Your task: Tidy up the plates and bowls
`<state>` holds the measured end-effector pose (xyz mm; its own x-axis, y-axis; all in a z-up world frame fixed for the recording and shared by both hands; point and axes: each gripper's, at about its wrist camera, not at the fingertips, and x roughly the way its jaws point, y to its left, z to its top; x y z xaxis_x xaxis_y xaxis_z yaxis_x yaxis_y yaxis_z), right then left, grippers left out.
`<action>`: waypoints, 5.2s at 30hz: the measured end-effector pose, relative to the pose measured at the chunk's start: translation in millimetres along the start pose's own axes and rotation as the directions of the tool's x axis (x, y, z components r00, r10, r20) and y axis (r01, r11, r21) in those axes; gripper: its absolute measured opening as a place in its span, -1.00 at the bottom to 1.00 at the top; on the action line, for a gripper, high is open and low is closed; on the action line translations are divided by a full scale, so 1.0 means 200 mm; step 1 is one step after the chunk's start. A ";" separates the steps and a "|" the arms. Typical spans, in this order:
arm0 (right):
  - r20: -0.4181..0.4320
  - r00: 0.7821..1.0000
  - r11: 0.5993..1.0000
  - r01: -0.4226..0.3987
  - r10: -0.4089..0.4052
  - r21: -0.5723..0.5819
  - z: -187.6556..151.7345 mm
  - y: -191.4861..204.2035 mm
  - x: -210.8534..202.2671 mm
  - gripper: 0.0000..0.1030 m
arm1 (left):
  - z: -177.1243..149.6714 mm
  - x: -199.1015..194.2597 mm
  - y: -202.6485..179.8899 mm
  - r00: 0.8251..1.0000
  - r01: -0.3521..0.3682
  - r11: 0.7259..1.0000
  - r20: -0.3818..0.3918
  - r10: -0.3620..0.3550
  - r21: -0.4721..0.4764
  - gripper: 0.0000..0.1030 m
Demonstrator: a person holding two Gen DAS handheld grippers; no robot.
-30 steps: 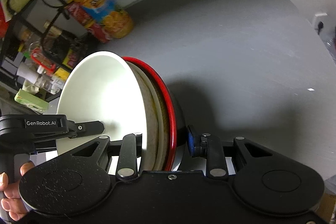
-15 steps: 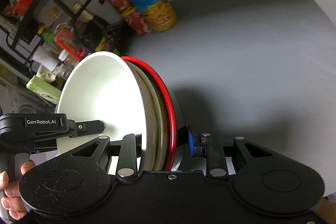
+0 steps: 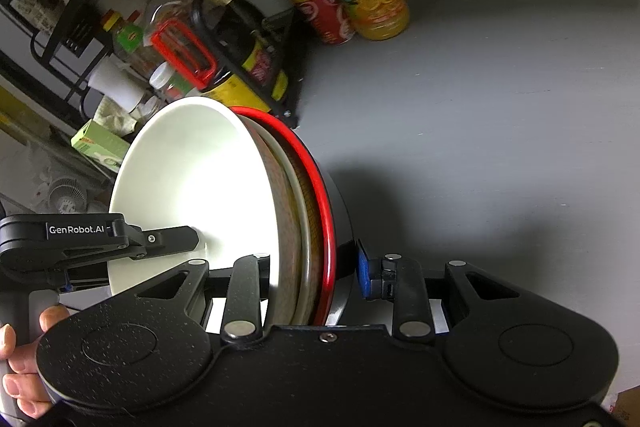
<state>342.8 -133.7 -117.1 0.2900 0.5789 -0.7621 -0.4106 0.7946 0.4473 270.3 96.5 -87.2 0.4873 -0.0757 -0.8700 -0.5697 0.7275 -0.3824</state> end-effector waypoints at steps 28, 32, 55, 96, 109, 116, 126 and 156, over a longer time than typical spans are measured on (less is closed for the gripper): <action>-0.105 0.994 1.000 -0.008 0.010 0.021 -0.09 0.35 0.31 -0.45 | 0.14 0.00 0.47 0.995 -0.077 0.997 -0.066 0.076 -0.019 -0.44; -0.113 0.994 0.999 0.000 0.003 0.035 -0.10 0.35 0.33 -0.45 | 0.15 0.02 0.49 0.994 -0.081 0.997 -0.080 0.080 -0.008 -0.44; -0.017 1.000 0.993 0.017 -0.015 0.118 -0.12 0.35 0.26 0.04 | 0.15 0.03 0.48 0.994 -0.081 0.979 -0.054 0.093 0.187 -0.27; 0.402 0.847 0.937 0.328 -0.348 0.121 -0.58 0.29 -0.70 1.00 | -0.27 -0.51 0.18 0.983 -0.050 0.918 0.180 -0.024 0.394 0.99; 0.460 0.803 0.924 0.360 -0.379 0.133 -0.76 0.38 -0.92 1.00 | -0.52 -0.75 0.21 0.975 -0.026 0.903 0.212 -0.073 0.429 0.99; 0.461 0.770 0.895 0.418 -0.441 0.158 -0.84 0.41 -0.99 1.00 | -0.62 -0.87 0.22 0.966 -0.013 0.898 0.236 -0.102 0.441 0.99; 0.473 0.758 0.891 0.422 -0.449 0.170 -0.95 0.48 -1.04 1.00 | -0.73 -0.95 0.23 0.962 -0.002 0.879 0.241 -0.128 0.476 0.99; 0.471 0.735 0.870 0.457 -0.487 0.186 -1.27 0.70 -0.99 1.00 | -1.00 -1.02 0.42 0.961 0.041 0.849 0.211 -0.177 0.526 0.99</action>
<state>8.6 -184.4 -23.0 0.8205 0.1248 -0.5578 -0.0635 0.9897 0.1280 -9.4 36.2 -4.4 0.7087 -0.0578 -0.7032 -0.1157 0.9736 -0.1967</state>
